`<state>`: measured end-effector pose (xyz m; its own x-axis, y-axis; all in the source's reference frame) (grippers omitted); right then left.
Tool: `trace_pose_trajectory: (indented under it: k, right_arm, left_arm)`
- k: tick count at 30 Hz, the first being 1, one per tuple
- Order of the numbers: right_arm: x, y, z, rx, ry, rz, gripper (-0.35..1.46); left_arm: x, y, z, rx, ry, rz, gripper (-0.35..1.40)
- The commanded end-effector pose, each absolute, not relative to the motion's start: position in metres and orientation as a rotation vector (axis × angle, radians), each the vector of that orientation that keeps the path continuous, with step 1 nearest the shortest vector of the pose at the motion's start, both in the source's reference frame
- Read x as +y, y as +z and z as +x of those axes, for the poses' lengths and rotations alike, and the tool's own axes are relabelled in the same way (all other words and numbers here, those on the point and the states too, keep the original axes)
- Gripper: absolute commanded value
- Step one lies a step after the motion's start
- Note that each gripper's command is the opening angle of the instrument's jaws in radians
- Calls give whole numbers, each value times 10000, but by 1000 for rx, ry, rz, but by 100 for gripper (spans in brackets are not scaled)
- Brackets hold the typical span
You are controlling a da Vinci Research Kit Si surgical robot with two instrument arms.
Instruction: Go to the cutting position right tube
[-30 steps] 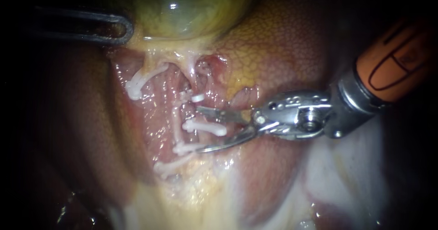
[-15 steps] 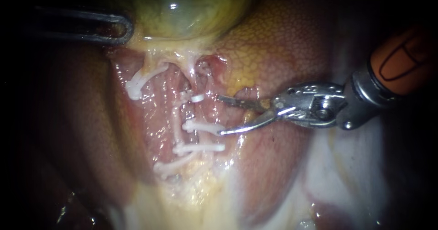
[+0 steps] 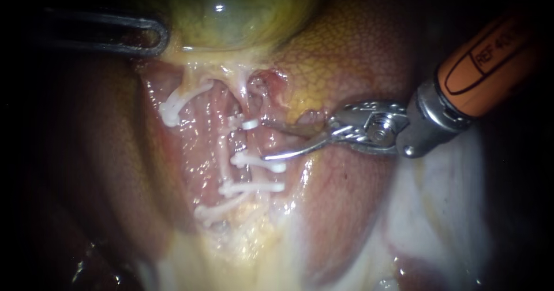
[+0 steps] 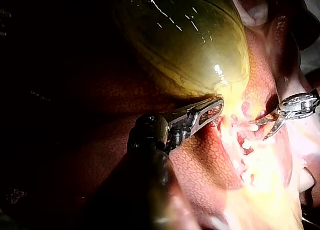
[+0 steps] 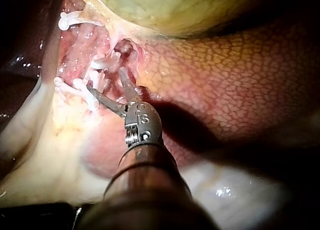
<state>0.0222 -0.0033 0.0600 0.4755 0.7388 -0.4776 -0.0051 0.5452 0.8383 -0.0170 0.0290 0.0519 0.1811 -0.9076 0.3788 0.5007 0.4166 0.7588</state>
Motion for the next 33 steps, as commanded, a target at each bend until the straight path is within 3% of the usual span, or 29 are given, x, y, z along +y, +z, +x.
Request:
trace_pose_trajectory:
  k: [1, 13, 17, 24, 33]
  right_arm:
    - [-32, 601, 223, 983, 524, 896, 96]
    - [-38, 615, 256, 1089, 388, 952, 93]
    - [-39, 618, 266, 1166, 358, 968, 91]
    - [-36, 621, 282, 1307, 342, 1023, 91]
    - [-37, 620, 292, 1367, 313, 1064, 91]
  left_arm:
    - [290, 519, -170, -925, -1064, 533, -35]
    - [289, 520, -172, -925, -1064, 532, -35]
    - [289, 519, -172, -925, -1065, 532, -35]
    - [289, 519, -173, -924, -1065, 531, -35]
    - [289, 519, -174, -924, -1066, 531, -35]
